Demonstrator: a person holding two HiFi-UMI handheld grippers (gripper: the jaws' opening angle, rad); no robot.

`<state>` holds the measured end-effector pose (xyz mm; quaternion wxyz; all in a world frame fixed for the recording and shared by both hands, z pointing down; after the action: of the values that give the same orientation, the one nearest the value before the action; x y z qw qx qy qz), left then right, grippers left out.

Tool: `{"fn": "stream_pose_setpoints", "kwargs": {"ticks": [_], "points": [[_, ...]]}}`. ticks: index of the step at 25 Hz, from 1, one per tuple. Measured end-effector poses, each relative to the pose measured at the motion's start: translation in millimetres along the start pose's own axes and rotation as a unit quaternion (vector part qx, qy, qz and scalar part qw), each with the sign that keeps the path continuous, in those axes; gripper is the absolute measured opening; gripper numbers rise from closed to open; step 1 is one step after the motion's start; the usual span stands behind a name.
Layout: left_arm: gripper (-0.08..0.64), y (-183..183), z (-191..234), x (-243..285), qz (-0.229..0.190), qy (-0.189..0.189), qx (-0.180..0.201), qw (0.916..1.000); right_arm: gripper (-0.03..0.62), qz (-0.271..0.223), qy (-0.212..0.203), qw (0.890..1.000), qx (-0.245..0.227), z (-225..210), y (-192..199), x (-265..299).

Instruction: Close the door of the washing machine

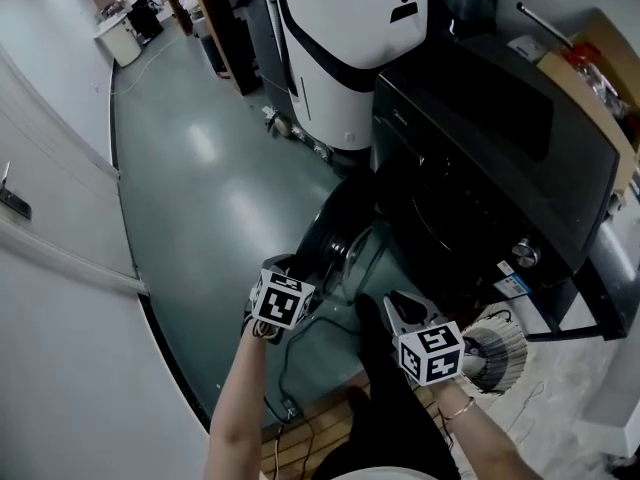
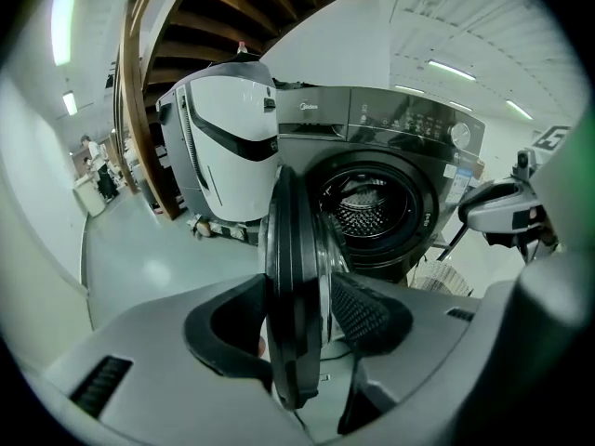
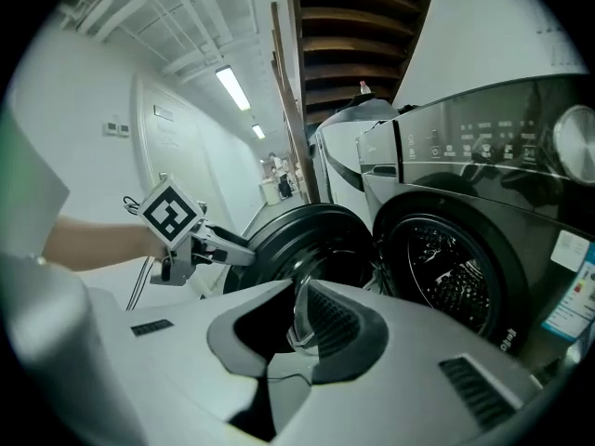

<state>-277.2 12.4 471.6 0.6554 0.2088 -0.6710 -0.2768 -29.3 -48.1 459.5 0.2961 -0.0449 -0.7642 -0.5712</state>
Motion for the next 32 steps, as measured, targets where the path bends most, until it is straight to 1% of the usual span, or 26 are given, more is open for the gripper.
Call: {"fn": "stream_pose_setpoints", "kwargs": {"ticks": [6,14,21,26,32], "points": [[0.236,5,-47,-2,0.007,0.017,-0.023,0.9996,0.052,0.005,0.020,1.000,0.007,3,27,-39],[0.225,2,-103,5,0.021,0.052,-0.008,0.9984,0.054,0.024,0.050,0.998,0.026,-1,61,-82],[0.213,-10,-145,18,0.022,0.079,0.003,0.9966,0.055,0.032,0.073,0.996,0.046,-15,84,-102],[0.213,-19,-173,28,0.014,0.098,-0.014,0.9949,0.063,0.041,0.085,0.994,0.054,-25,100,-109],[0.213,-31,-203,42,0.007,0.101,-0.040,0.9941,0.092,0.057,0.099,0.992,0.053,-36,118,-108]]}}
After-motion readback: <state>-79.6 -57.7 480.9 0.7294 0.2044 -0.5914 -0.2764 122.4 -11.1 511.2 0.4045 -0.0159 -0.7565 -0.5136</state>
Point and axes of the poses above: the fingertips, and each gripper's own axes: x forward along the fingers, z to its left, y out of its underside, the point moved 9 cm from there along -x, backward along the fingers, and after that the axes turned 6 degrees about -x, right-handed, at the moved point
